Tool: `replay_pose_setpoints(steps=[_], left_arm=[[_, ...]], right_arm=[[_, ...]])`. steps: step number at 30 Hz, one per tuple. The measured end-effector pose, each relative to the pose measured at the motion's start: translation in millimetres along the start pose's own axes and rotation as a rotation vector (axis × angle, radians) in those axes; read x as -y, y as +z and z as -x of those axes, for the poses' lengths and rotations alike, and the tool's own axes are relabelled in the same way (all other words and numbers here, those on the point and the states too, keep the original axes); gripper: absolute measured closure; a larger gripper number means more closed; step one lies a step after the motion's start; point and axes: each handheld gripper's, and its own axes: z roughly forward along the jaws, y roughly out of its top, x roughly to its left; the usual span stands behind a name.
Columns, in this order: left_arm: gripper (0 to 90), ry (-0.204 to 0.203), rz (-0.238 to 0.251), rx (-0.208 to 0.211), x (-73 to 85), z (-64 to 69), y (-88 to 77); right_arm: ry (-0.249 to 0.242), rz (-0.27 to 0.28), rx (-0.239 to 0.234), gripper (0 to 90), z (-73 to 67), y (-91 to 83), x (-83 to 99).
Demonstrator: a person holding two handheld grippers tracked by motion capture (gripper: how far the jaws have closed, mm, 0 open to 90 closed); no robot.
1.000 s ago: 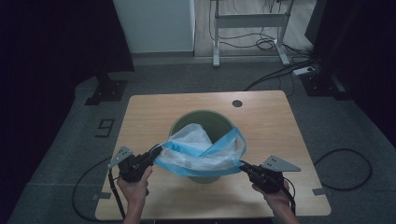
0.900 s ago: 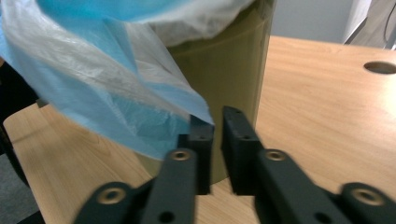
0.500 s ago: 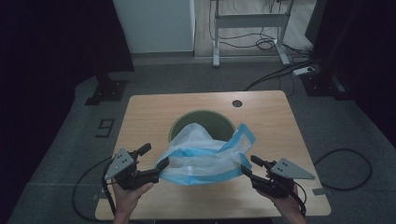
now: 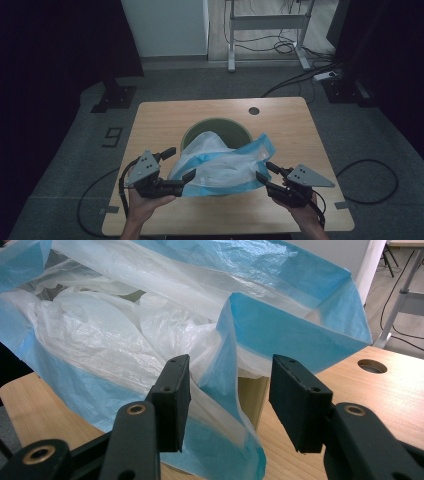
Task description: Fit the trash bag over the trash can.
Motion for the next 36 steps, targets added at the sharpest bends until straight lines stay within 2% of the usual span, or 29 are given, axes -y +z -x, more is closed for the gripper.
replay_pose_setpoints(steps=[3, 6, 9, 10, 11, 12, 13, 14, 15, 16, 17, 19, 20, 24, 28, 31, 32, 34, 35, 36], left_arm=[[16.2, 0.030, -0.040, 0.022, -9.2, -0.7, 13.0], [24.7, 0.060, -0.095, 0.031, -14.7, -0.7, 27.7], [42.7, 0.064, -0.112, 0.036, -16.3, -0.4, 36.7], [57.0, 0.056, -0.124, 0.048, -16.9, -1.6, 41.5], [63.9, 0.056, -0.124, 0.048, -16.9, -1.6, 41.5], [63.9, 0.037, -0.130, 0.055, -16.7, -3.0, 43.6], [75.6, 0.021, -0.134, 0.054, -16.2, -4.5, 45.2], [79.4, -0.015, -0.127, 0.049, -14.0, -7.9, 46.8], [82.0, -0.029, -0.119, 0.044, -12.6, -9.6, 46.8], [83.6, -0.029, -0.119, 0.044, -12.6, -9.6, 46.8], [85.0, -0.056, -0.095, 0.026, -9.3, -12.8, 45.3], [85.8, -0.066, -0.084, 0.022, -7.7, -14.4, 44.2], [87.0, -0.080, -0.062, 0.005, -5.0, -16.7, 41.7], [88.2, -0.087, -0.040, -0.015, -3.2, -19.2, 38.8], [88.6, -0.087, -0.030, -0.031, -3.8, -20.6, 38.5], [88.8, -0.091, -0.022, -0.041, -4.8, -20.9, 39.4], [88.8, -0.091, -0.021, -0.046, -5.2, -21.0, 39.7], [88.9, -0.093, -0.015, -0.055, -5.8, -22.0, 40.0], [88.9, -0.099, -0.008, -0.069, -6.1, -24.3, 39.6], [88.9, -0.108, -0.001, -0.077, -5.9, -26.4, 39.0]], right_arm=[[-0.001, -0.002, 0.001, 50.3, 0.9, 0.2, -0.5], [-0.002, -0.003, 0.000, 50.5, 1.6, 0.5, -1.4], [-0.003, -0.001, 0.000, 50.6, 1.8, 0.5, -2.2], [-0.002, 0.001, -0.003, 50.6, 1.8, 0.3, -2.7], [-0.002, 0.001, -0.003, 50.6, 1.8, 0.3, -2.7], [-0.002, 0.002, -0.004, 50.5, 1.5, 0.0, -2.9], [-0.001, 0.003, -0.007, 49.7, 0.7, -1.7, -3.5], [-0.001, 0.004, -0.009, 49.0, 0.0, -3.1, -3.9], [-0.003, 0.005, -0.010, 48.2, -0.6, -5.0, -4.6], [-0.003, 0.005, -0.010, 48.2, -0.6, -5.0, -4.6], [-0.005, 0.012, -0.006, 47.1, -1.3, -9.9, -6.4], [-0.003, 0.017, -0.003, 46.6, -0.8, -12.7, -7.6], [-0.001, 0.026, 0.006, 46.0, 1.4, -17.5, -10.7], [0.006, 0.032, 0.011, 45.7, 6.2, -20.4, -17.2], [0.008, 0.026, -0.007, 45.4, 8.0, -13.7, -29.4], [0.009, 0.015, -0.028, 47.0, 3.6, -3.4, -39.7], [0.009, 0.005, -0.018, 50.2, 1.7, 0.3, -42.6], [0.008, -0.016, -0.010, 64.3, 0.0, 7.5, -46.3], [0.005, -0.027, 0.009, 78.4, 0.6, 12.8, -46.9], [-0.003, -0.029, 0.023, 83.8, 1.6, 14.1, -46.6]])
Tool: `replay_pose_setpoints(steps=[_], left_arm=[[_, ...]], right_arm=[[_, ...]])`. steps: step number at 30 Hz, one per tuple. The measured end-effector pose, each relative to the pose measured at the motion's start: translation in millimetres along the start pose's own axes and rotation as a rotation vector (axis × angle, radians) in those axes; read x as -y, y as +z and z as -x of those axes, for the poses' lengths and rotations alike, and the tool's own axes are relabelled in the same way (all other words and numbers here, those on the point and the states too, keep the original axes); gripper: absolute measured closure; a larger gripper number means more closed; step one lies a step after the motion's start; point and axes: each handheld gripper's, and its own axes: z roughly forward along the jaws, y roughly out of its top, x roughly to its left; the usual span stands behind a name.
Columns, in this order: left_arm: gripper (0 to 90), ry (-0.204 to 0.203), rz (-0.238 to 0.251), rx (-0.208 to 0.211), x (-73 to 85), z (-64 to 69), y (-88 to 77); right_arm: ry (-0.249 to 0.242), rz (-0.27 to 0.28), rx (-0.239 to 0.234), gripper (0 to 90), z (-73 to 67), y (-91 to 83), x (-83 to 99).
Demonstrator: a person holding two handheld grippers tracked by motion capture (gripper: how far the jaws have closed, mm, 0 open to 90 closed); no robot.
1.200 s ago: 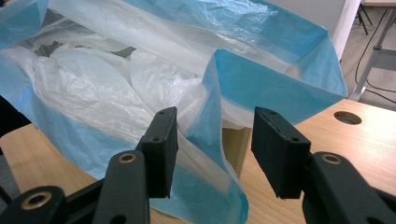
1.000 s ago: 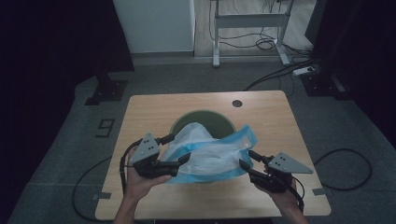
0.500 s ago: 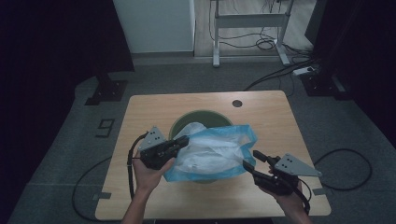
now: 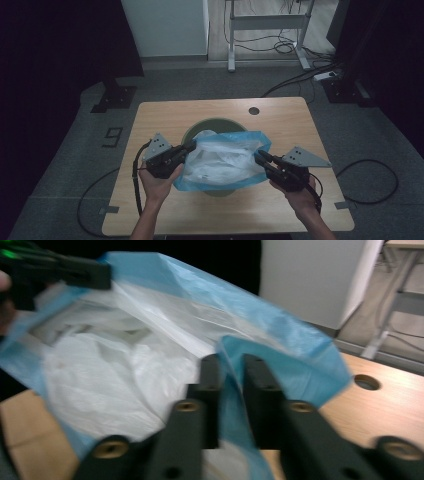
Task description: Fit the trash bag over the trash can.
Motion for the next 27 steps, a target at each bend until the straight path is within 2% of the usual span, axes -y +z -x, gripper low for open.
replay_pose_setpoints(steps=[1, 2, 3, 4, 7, 9, 10, 14, 15, 20, 21, 22, 25, 27], left_arm=[[89.0, 0.000, 0.000, 0.000, 0.0, 0.0, 0.0], [88.9, -0.011, 0.008, -0.007, 0.0, -2.7, -0.6], [88.9, -0.035, 0.026, -0.022, 0.5, -9.2, -2.0], [88.9, -0.035, 0.026, -0.022, 0.5, -9.2, -2.0], [88.9, -0.076, 0.043, -0.031, 1.9, -20.5, -3.3], [88.9, -0.127, 0.057, -0.033, 4.0, -33.3, -3.9], [88.9, -0.127, 0.057, -0.033, 4.0, -33.3, -3.9], [88.8, -0.171, 0.058, -0.053, 8.4, -52.6, -2.5], [88.8, -0.171, 0.058, -0.053, 8.4, -52.6, -2.5], [88.7, -0.206, 0.027, -0.070, 15.1, -70.9, 3.7], [88.7, -0.237, 0.008, -0.067, 20.7, -78.6, 8.3], [88.7, -0.237, 0.008, -0.067, 20.7, -78.6, 8.3], [88.6, -0.270, -0.033, -0.073, 31.6, -87.7, 16.8], [88.5, -0.295, -0.058, -0.067, 39.0, -93.0, 21.4]], right_arm=[[0.000, 0.000, 0.000, 83.8, 0.0, 0.0, 0.0], [-0.009, 0.003, 0.037, 88.9, 3.8, 0.3, 1.4], [-0.002, 0.007, 0.046, 89.0, 7.1, 0.0, 2.3], [-0.002, 0.007, 0.046, 89.0, 7.1, 0.0, 2.3], [0.011, 0.007, 0.077, 89.1, 18.1, 0.8, 4.0], [0.020, -0.002, 0.100, 89.1, 30.1, 5.6, 4.3], [0.020, -0.002, 0.100, 89.1, 30.1, 5.6, 4.3], [0.035, -0.014, 0.126, 89.1, 47.1, 21.8, 2.7], [0.038, -0.017, 0.128, 89.0, 49.7, 25.1, 2.1], [0.047, -0.043, 0.128, 89.1, 58.2, 40.6, 2.8], [0.051, -0.059, 0.128, 89.0, 62.1, 49.2, 6.8], [0.051, -0.059, 0.128, 89.0, 62.1, 49.2, 6.8], [0.063, -0.100, 0.118, 89.1, 68.1, 64.1, 19.0], [0.072, -0.108, 0.115, 89.1, 69.7, 66.8, 22.1]])
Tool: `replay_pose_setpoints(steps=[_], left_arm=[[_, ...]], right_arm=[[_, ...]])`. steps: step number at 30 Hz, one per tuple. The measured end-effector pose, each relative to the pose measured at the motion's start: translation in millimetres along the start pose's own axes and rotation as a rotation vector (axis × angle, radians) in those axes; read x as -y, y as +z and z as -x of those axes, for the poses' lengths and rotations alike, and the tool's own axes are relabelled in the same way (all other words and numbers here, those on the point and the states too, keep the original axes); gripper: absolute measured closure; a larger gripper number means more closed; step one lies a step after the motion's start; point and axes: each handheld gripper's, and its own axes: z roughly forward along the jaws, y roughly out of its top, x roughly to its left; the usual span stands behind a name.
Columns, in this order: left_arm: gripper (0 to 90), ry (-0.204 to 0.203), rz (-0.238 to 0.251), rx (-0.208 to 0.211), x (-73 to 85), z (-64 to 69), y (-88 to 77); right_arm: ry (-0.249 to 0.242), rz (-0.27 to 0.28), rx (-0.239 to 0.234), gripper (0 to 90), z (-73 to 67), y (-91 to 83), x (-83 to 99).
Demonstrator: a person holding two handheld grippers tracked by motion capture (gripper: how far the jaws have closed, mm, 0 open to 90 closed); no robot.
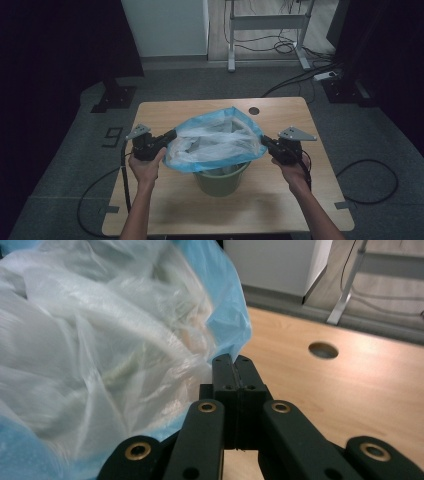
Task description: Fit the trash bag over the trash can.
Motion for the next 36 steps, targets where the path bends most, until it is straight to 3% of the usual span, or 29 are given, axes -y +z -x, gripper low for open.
replay_pose_setpoints(steps=[6, 12, 18, 28, 34, 36], left_arm=[[88.3, -0.047, -0.062, -0.001, 13.8, -12.3, 11.3], [88.0, -0.047, -0.118, -0.008, 20.1, -14.6, 18.8], [87.9, -0.051, -0.143, 0.000, 26.0, -15.2, 21.8], [87.9, -0.035, -0.162, 0.019, 38.2, -8.7, 15.7], [87.8, -0.042, -0.176, 0.007, 35.7, -8.4, 17.6], [87.6, -0.051, -0.188, 0.001, 33.9, -11.2, 21.0]], right_arm=[[0.029, -0.039, -0.030, 89.1, 8.5, 14.4, 13.6], [0.031, -0.087, -0.063, 89.1, 11.5, 24.1, 20.2], [0.032, -0.116, -0.079, 89.0, 12.0, 30.9, 28.2], [0.016, -0.147, -0.103, 89.0, 5.9, 24.8, 42.0], [0.029, -0.160, -0.107, 88.1, 6.1, 26.4, 42.5], [0.060, -0.164, -0.095, 88.1, 13.0, 31.9, 38.9]])
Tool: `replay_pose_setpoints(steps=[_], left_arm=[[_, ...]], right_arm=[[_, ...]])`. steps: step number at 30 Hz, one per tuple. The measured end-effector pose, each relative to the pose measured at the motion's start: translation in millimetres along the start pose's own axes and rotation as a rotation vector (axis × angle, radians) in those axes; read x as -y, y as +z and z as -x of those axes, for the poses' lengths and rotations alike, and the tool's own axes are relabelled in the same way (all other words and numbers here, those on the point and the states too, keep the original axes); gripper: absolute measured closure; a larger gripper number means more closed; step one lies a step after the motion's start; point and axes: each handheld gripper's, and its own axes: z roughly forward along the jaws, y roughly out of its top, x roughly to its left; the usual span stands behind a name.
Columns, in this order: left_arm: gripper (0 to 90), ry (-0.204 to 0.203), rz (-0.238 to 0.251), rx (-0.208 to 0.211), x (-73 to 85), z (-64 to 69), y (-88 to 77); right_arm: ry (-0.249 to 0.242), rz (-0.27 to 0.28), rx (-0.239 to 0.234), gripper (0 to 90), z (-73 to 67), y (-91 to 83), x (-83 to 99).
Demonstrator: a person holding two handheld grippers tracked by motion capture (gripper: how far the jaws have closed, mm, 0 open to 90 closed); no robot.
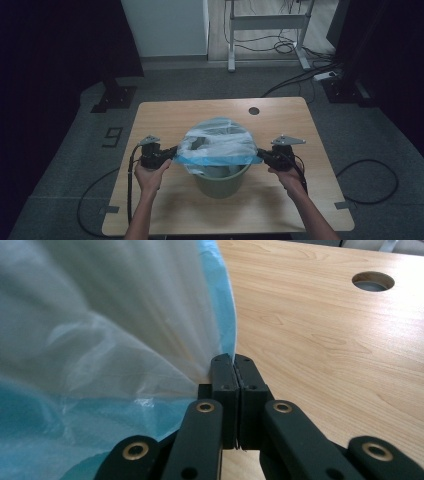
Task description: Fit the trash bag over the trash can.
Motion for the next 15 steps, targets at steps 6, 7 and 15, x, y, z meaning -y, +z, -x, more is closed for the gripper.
replay_pose_setpoints(steps=[6, 7, 15], left_arm=[[87.4, -0.022, -0.052, -0.013, -6.6, -3.7, 11.0], [87.4, -0.022, -0.052, -0.013, -6.6, -3.7, 11.0], [87.5, -0.030, -0.065, -0.019, -3.7, -7.8, 12.1]], right_arm=[[0.004, -0.038, -0.015, 88.1, 2.5, 11.8, -7.0], [0.004, -0.038, -0.015, 88.1, 2.5, 11.8, -7.0], [-0.006, -0.058, -0.014, 88.1, -0.5, 20.2, -10.0]])
